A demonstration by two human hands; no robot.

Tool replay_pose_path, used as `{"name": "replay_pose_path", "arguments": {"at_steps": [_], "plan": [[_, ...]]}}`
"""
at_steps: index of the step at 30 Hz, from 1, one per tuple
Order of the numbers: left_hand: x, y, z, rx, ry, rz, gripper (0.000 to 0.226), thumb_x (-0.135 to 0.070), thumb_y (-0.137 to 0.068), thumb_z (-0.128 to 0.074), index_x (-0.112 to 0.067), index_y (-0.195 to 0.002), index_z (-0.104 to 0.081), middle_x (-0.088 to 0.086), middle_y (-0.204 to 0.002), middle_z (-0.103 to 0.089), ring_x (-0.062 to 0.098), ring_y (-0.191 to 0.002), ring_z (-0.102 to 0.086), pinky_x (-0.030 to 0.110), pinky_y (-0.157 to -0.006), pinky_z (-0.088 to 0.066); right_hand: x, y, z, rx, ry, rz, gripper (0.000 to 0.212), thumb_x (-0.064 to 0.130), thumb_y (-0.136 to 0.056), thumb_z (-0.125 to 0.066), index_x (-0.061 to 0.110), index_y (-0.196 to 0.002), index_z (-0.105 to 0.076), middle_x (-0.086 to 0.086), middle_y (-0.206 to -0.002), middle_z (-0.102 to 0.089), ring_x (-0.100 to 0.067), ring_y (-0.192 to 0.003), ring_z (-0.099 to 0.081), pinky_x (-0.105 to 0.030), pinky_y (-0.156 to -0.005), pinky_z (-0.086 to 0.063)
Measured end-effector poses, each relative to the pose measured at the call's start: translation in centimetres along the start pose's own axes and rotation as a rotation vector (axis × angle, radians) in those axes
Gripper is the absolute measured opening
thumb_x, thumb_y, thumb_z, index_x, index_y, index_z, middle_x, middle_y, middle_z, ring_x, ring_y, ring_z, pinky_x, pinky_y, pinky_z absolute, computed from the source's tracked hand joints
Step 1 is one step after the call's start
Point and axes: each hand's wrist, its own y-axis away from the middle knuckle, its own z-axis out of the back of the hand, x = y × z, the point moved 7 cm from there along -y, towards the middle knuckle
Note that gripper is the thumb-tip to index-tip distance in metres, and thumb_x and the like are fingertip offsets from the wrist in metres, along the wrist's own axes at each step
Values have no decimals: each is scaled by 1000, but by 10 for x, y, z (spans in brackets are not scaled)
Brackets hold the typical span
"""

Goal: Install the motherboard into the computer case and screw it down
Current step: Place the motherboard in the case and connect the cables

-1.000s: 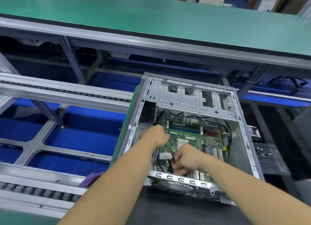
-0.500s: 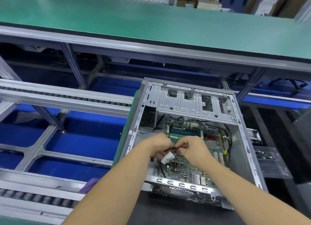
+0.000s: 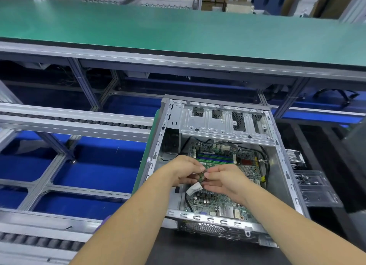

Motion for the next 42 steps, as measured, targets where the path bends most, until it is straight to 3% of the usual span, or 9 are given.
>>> {"name": "replay_pose_path", "arguments": {"at_steps": [5,8,14,19,25,30,34,38,42], "plan": [[-4,7,4,-70,-320,-34,17,-22,-88,-66,-5,-85,-69,6,-74,-67,15,-56,-57,25,-50,-46,0,-3,21,-133,146,-12,23,-13,-84,-72,-6,-105,-67,-21,-88,-77,-31,-79,-78,-36,-68,-63],[0,18,-6,101,-449,-8,17,-18,-83,-72,-2,-87,-74,5,-71,-69,16,-58,-60,23,-48,-48,0,-2,29,-151,332,-51,12,-8,-87,-73,-6,-98,-68,-18,-77,-76,-29,-72,-77,-37,-65,-65],[4,33,-18,345,-562,29,14,2,-84,-73,4,-98,-74,17,-85,-71,25,-79,-68,34,-86,-59,-5,-3,12,-46,743,-73,14,-1,-87,-71,-14,-93,-73,-23,-79,-75,-29,-69,-77,-44,-71,-65],[12,46,-57,548,-897,-38,28,-7,-91,-65,-9,-117,-72,2,-106,-72,16,-90,-66,36,-95,-56,2,-9,-1,-34,916,65,6,0,-79,-73,-2,-78,-78,-16,-76,-76,-19,-58,-65,-34,-62,-62],[25,54,-78,717,-997,96,38,-4,-91,-49,-1,-126,-64,12,-124,-66,23,-102,-60,44,-104,-48,-5,-6,-25,108,1311,166,40,-5,-84,-62,22,-54,-57,4,-59,-54,-12,-55,-48,-20,-49,-40],[22,48,-49,611,-637,150,43,2,-81,-42,0,-113,-71,9,-101,-74,24,-85,-68,32,-79,-58,-12,-3,-32,195,1481,232,28,3,-87,-63,10,-62,-54,-8,-62,-53,-28,-62,-53,-33,-55,-45],[-2,22,-7,60,-520,25,16,-4,-82,-58,2,-87,-72,10,-80,-72,22,-63,-65,19,-48,-41,-10,-3,-35,222,1523,265,12,5,-87,-65,-2,-77,-68,-15,-78,-68,-35,-75,-64,-37,-68,-58],[-14,21,23,-368,-771,-62,17,-3,-84,-46,6,-83,-60,24,-79,-61,31,-68,-58,32,-64,-39,-12,-2,-37,238,1499,288,8,6,-87,-68,5,-90,-75,-9,-84,-68,-24,-74,-61,-41,-81,-60],[-13,24,25,-430,-899,-55,25,-12,-88,-45,1,-103,-62,15,-102,-66,32,-95,-65,41,-84,-51,-14,1,-39,277,1520,304,10,9,-89,-68,5,-93,-76,-5,-82,-69,-29,-96,-65,-43,-84,-59]]}}
